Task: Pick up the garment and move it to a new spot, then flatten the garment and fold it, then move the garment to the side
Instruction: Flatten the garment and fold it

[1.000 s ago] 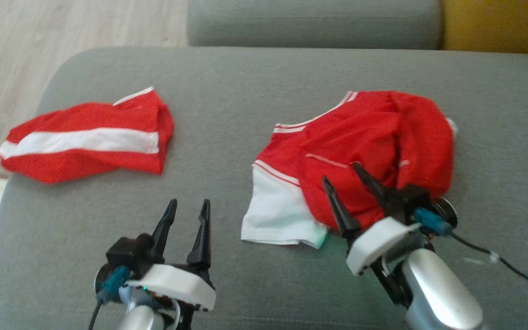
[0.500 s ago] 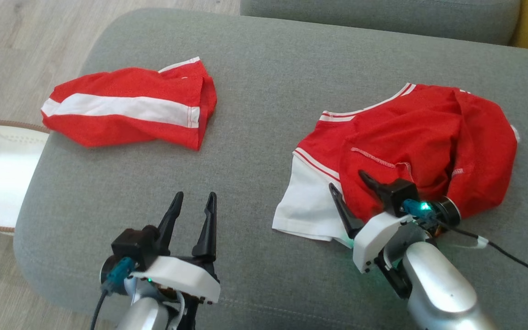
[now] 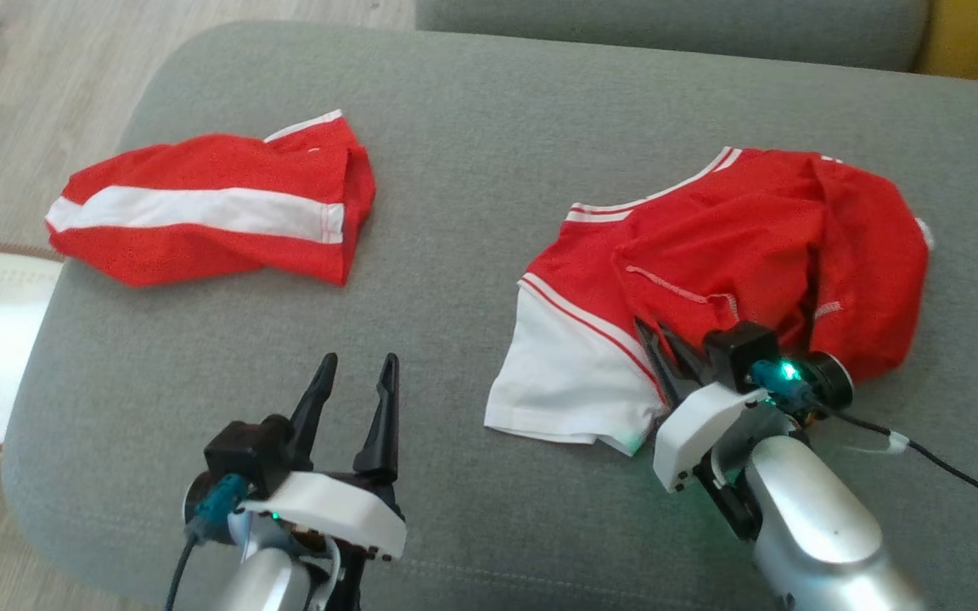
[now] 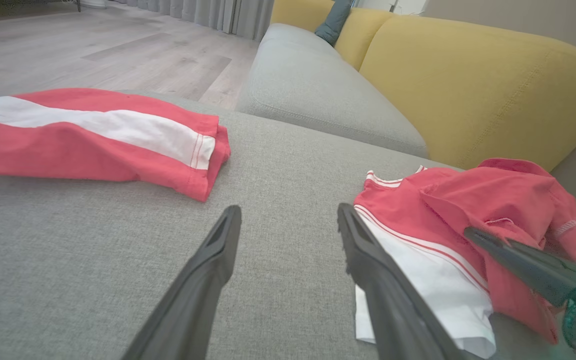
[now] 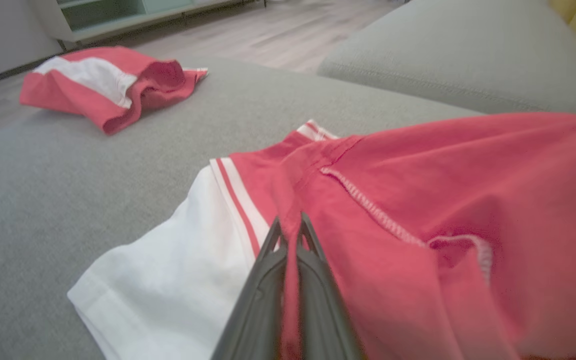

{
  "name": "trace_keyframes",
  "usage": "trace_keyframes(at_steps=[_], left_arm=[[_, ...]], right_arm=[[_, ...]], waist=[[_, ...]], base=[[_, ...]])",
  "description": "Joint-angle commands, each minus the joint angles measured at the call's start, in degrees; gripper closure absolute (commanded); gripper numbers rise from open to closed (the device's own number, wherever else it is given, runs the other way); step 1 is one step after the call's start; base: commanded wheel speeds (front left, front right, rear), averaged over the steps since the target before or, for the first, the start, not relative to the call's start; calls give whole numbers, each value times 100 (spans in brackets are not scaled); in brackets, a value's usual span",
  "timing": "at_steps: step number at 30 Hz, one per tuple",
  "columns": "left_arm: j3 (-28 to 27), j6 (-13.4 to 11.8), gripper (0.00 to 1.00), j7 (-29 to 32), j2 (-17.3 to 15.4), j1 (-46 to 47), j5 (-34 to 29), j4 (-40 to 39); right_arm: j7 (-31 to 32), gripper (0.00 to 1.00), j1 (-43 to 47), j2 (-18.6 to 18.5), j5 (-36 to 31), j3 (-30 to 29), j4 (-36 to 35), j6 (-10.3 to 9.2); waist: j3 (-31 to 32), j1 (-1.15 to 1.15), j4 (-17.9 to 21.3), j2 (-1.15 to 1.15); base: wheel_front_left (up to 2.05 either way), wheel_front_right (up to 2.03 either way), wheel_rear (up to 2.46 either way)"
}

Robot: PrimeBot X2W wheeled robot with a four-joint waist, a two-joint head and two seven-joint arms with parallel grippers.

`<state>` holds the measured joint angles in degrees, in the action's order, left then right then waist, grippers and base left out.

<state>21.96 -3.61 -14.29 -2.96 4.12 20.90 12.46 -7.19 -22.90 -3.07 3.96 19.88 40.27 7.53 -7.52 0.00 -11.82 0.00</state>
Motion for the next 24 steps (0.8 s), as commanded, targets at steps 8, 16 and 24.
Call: trace_keyframes(at_steps=[8, 16, 24], left_arm=[[-290, 19, 0, -71, 8, 116, -62, -152], [-335, 18, 0, -71, 8, -28, -87, -192], [-373, 15, 0, -71, 8, -117, -85, -216]], right_arm=[[-192, 100, -344, 19, 214, -265, -595, -4], [194, 100, -758, -7, -363, -1582, -1250, -4], [795, 100, -918, -806, -654, -2636, -1720, -4]], waist=[[330, 0, 497, 0], [538, 0, 943, 0], [631, 0, 1108, 0]], base=[[0, 0, 0], [0, 0, 0], [0, 0, 0]])
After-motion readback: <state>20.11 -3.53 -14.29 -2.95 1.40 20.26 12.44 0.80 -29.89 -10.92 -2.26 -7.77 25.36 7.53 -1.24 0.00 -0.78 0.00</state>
